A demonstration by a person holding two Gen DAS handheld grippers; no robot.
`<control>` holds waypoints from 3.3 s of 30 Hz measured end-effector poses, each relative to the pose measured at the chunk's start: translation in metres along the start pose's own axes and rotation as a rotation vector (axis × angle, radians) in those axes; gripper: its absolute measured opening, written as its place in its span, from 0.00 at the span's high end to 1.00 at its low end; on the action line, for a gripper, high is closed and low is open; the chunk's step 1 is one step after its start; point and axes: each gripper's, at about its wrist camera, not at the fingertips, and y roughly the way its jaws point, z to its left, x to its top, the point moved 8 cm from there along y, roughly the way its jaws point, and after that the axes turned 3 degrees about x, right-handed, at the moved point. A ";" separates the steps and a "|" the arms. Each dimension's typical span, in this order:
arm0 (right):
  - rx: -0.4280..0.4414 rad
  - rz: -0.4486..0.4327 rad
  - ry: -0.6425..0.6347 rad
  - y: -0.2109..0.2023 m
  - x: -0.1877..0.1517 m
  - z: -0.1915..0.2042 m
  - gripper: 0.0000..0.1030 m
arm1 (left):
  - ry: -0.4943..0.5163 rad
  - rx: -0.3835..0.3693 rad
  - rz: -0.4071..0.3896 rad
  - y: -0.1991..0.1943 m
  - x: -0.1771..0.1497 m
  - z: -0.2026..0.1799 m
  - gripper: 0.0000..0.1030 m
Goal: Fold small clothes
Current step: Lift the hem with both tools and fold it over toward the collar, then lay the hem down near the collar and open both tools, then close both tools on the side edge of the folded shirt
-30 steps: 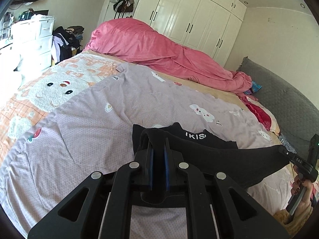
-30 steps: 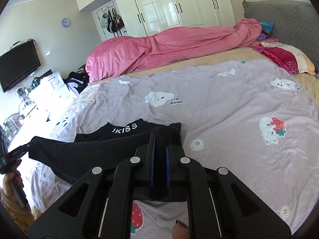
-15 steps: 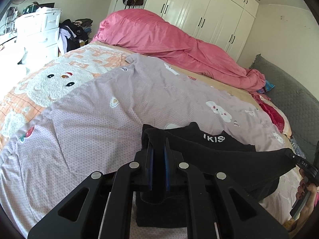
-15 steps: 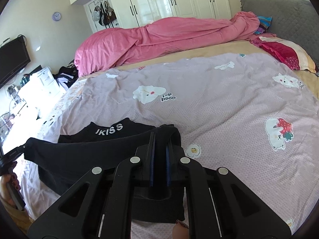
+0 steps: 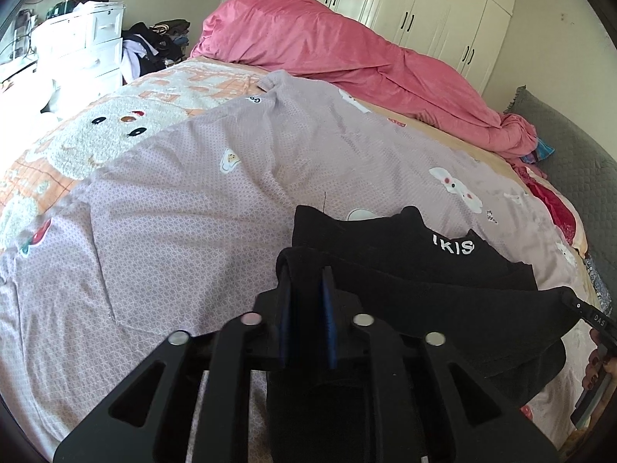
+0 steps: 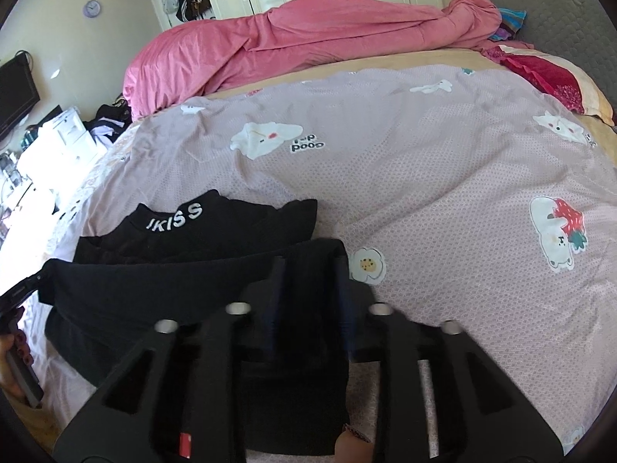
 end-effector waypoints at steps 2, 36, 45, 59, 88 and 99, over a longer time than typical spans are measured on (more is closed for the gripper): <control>0.002 -0.007 0.012 -0.003 0.000 -0.002 0.63 | 0.012 0.006 -0.012 -0.006 -0.002 -0.001 0.77; 0.134 -0.025 -0.328 -0.060 -0.074 0.097 0.80 | 0.357 -0.103 -0.008 -0.074 -0.088 -0.102 0.63; 0.093 0.045 -0.335 -0.034 -0.086 0.095 0.81 | 0.379 -0.047 0.032 -0.046 -0.096 -0.097 0.63; 0.014 0.099 -0.313 0.024 -0.058 0.078 0.81 | 0.359 -0.012 0.053 0.006 -0.063 -0.091 0.62; -0.050 -0.002 -0.060 0.041 0.029 0.001 0.72 | 0.095 0.021 0.027 0.035 0.004 -0.027 0.62; 0.019 0.086 -0.003 0.063 0.005 -0.010 0.65 | 0.020 -0.018 0.065 0.044 -0.006 -0.010 0.60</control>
